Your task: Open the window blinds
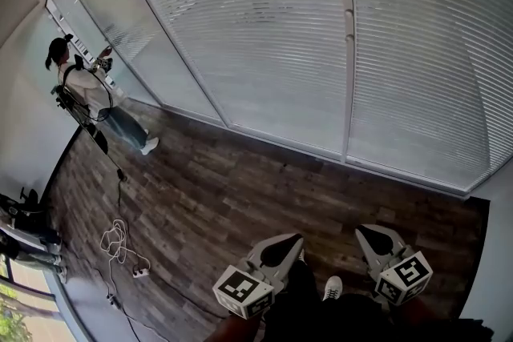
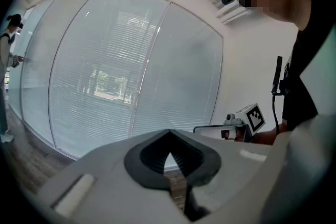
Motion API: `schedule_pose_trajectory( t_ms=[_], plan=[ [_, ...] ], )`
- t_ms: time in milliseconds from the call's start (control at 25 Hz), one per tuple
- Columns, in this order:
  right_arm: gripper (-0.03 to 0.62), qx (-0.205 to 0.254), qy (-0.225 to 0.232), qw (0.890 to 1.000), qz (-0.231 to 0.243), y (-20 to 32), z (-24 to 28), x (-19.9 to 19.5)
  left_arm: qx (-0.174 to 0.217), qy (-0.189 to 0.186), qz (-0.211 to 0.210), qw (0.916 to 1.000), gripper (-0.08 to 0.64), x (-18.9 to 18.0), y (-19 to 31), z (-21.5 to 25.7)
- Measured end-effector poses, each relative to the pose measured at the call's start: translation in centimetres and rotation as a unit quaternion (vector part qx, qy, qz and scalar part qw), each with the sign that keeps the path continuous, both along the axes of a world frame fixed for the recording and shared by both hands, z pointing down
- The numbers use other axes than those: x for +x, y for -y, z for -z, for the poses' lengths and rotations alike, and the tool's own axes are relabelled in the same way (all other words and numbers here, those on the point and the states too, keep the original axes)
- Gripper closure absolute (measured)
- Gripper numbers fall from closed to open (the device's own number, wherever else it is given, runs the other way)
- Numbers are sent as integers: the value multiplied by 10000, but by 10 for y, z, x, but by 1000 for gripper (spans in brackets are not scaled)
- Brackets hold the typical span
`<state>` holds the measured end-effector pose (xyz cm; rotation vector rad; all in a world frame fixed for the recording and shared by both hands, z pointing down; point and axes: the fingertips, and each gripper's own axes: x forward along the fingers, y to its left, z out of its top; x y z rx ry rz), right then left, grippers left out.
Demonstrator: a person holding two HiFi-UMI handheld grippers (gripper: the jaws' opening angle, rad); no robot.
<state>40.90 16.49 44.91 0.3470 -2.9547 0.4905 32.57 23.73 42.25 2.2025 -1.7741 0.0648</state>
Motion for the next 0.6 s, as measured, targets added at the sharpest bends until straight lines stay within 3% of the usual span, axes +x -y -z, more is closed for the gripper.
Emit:
schedule_pose_trajectory(
  t_ms=[120,240,600],
  plan=[
    [566,18,-43,10000,34,9,-7,-22,158,7,-44,9999,560,-21,12,-6],
    [566,-5,-93,10000,7,20,-8,-44,-18,-93,11,10000,560,-46,22,-8],
    [566,-95,-406,9991,-83,63,-9,-126,12,-209,20,9998,560,-139,68,-1]
  ],
)
